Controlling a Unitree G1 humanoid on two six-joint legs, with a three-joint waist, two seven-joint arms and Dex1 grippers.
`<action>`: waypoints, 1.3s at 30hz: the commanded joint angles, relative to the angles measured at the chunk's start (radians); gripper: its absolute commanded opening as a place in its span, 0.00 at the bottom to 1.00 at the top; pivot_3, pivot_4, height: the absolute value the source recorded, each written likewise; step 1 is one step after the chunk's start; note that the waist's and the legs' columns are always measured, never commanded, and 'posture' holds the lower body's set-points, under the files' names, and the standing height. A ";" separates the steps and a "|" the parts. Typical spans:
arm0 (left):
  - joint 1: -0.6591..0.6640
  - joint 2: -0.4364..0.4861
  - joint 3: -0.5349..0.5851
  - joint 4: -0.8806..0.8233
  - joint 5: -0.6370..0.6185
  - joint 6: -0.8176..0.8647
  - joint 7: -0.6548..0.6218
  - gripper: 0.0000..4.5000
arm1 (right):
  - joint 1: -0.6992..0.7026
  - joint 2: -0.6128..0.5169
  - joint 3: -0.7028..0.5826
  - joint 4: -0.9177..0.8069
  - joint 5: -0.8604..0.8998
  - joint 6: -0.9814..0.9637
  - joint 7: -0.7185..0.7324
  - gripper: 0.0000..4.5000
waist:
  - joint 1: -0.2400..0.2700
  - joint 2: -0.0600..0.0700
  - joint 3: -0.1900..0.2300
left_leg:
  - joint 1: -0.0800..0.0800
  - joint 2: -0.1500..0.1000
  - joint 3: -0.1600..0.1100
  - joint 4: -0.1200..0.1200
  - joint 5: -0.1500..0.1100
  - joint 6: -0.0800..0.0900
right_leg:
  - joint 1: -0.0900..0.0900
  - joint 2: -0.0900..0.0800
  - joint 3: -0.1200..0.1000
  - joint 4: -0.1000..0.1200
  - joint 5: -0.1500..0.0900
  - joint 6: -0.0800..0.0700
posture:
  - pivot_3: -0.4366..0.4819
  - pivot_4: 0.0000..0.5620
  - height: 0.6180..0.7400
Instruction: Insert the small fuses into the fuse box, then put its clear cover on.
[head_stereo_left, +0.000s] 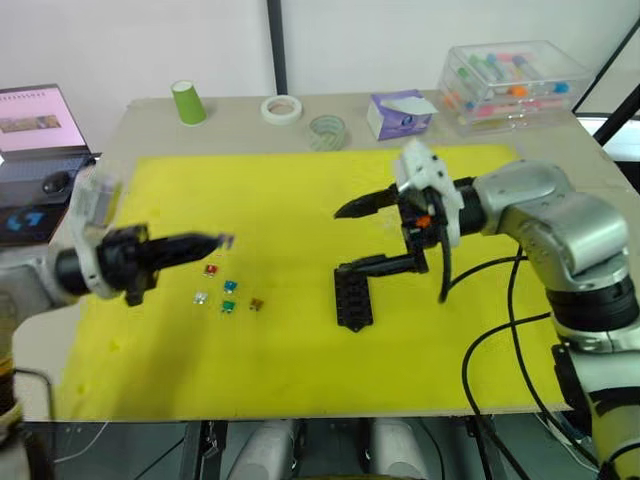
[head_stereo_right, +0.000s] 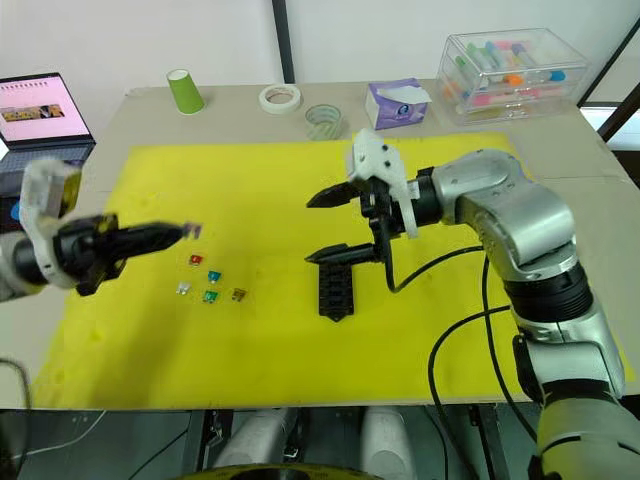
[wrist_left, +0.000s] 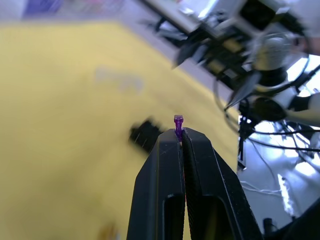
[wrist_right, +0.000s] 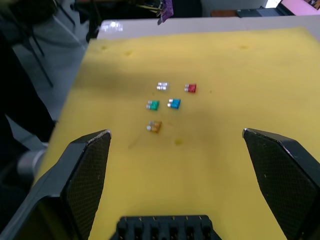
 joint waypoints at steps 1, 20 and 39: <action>-0.084 -0.028 -0.070 -0.045 -0.004 -0.057 0.031 0.01 | -0.079 0.041 -0.090 -0.004 0.116 0.152 -0.084 1.00 | -0.006 0.000 0.000 | 0.000 0.000 0.000 0.000 0.000 0.000 | 0.000 0.000 0.000 0.000 0.000 0.000 | 0.48 0.27 1.00; -0.189 -0.089 -0.242 0.013 0.119 -0.225 -0.019 0.00 | -0.209 0.071 -0.169 0.031 0.371 0.490 -0.265 0.46 | -0.002 0.000 0.000 | 0.000 0.000 0.001 -0.001 0.000 0.000 | -0.001 0.000 0.001 0.000 0.000 0.000 | 0.48 0.27 1.00; -0.168 -0.088 -0.245 -0.002 0.114 -0.220 -0.013 0.00 | -0.197 0.085 -0.142 0.020 0.390 0.452 -0.296 0.27 | -0.002 0.000 0.000 | 0.000 0.000 0.001 0.000 0.000 0.000 | -0.001 0.000 0.001 0.000 0.000 0.000 | 0.48 0.27 1.00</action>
